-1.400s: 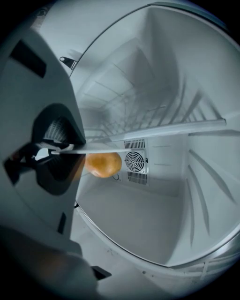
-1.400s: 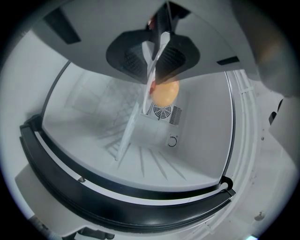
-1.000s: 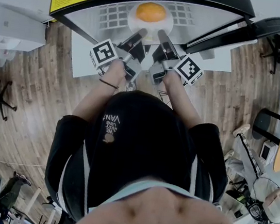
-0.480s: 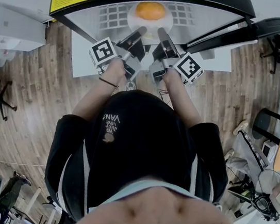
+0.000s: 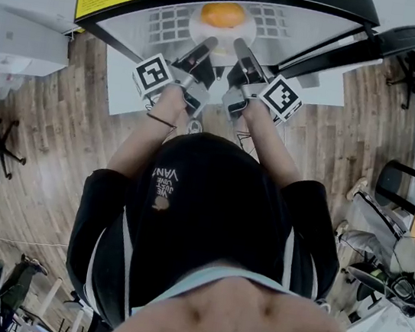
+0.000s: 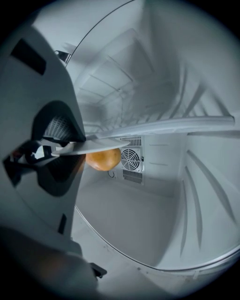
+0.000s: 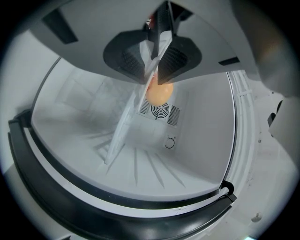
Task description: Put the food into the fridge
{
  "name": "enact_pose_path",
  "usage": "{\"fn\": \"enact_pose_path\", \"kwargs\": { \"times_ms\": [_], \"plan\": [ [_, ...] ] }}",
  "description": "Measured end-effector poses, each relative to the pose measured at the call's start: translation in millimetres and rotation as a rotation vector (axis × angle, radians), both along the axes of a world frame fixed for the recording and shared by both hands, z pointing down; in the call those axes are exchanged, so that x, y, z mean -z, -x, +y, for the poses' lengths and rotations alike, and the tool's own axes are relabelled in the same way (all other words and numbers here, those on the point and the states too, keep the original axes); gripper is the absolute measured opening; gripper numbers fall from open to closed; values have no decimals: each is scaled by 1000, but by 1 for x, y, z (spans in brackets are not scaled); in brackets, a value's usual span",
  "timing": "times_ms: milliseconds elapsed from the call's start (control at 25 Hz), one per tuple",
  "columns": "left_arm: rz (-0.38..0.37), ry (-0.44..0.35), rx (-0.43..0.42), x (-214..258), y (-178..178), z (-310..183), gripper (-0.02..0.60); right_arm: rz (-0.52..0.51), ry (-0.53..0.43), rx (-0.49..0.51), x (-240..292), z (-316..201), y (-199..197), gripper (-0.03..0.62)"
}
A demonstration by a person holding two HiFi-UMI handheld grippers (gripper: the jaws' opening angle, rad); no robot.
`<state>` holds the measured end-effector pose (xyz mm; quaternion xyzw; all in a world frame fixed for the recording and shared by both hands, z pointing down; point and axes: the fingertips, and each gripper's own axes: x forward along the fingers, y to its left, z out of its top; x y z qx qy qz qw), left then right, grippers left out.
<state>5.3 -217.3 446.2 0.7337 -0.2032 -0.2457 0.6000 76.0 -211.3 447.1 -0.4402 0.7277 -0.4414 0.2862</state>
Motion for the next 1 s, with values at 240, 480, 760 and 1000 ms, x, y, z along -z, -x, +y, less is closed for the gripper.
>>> {"fn": "enact_pose_path", "kwargs": {
  "times_ms": [240, 480, 760, 1000],
  "plan": [
    [-9, -11, -1, -1, 0, -2, 52, 5, -16, 9, 1, -2, 1, 94],
    [-9, -17, -2, 0, 1, -1, 54, -19, 15, -2, -2, 0, 2, 129],
    [-25, -26, -2, 0, 2, 1, 114, -5, -15, 3, 4, 2, 3, 167],
    [-70, -75, 13, 3, 6, 3, 129, 38, -45, 2, 10, 2, 4, 187]
  ]
}}
